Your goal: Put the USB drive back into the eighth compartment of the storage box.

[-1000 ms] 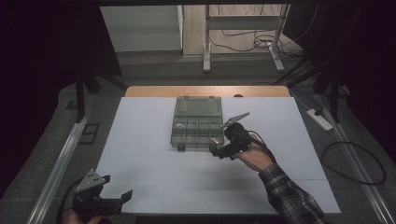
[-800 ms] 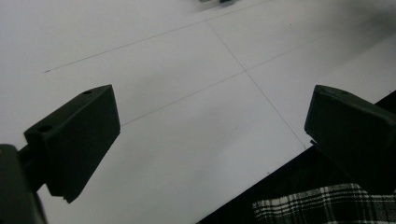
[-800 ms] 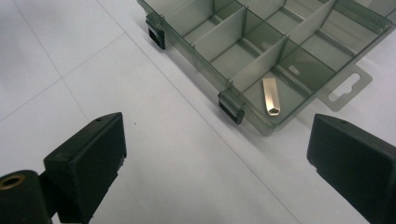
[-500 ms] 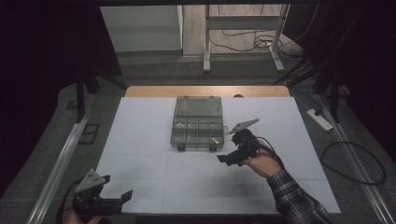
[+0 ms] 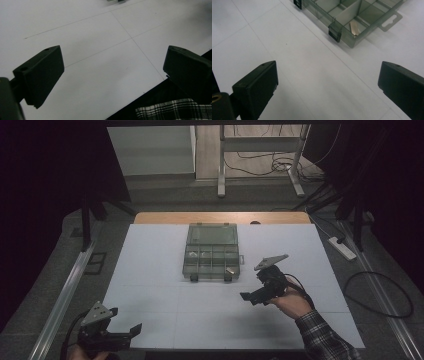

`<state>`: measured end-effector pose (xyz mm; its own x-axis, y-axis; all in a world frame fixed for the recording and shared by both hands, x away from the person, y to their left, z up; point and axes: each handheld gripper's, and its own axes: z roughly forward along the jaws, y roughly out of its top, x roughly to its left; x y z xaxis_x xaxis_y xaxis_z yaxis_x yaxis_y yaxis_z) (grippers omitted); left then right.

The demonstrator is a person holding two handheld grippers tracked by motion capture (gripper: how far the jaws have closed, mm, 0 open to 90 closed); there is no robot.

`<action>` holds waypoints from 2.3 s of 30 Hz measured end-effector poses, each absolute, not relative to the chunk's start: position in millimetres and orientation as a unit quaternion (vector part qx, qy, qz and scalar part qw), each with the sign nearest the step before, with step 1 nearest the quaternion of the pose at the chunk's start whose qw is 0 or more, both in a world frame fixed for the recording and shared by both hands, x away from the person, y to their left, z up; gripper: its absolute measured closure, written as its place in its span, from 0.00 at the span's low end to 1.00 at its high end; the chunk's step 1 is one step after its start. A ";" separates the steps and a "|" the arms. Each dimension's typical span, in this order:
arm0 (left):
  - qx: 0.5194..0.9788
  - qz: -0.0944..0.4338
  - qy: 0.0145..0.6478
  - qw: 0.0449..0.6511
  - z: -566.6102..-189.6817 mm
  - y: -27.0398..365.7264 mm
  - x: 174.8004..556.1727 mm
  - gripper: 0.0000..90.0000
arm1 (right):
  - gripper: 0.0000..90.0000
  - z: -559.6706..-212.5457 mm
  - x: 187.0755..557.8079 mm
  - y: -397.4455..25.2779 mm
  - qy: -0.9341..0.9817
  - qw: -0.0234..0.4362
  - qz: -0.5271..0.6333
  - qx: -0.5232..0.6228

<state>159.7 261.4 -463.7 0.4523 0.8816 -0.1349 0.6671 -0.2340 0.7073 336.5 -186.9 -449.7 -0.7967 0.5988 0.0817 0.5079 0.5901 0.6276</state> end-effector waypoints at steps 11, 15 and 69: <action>0.771 0.149 0.502 0.362 -463.7 261.3 159.5 0.04 | 0.03 -449.3 323.5 -201.9 0.884 0.076 0.332 0.321; 0.771 0.149 0.502 0.361 -463.7 261.2 159.6 0.04 | 0.02 -449.5 320.4 -206.2 0.882 0.077 0.334 0.324; 0.771 0.152 0.503 0.358 -463.8 260.2 159.3 0.04 | 0.00 -443.4 229.9 -318.9 0.819 0.159 0.341 0.434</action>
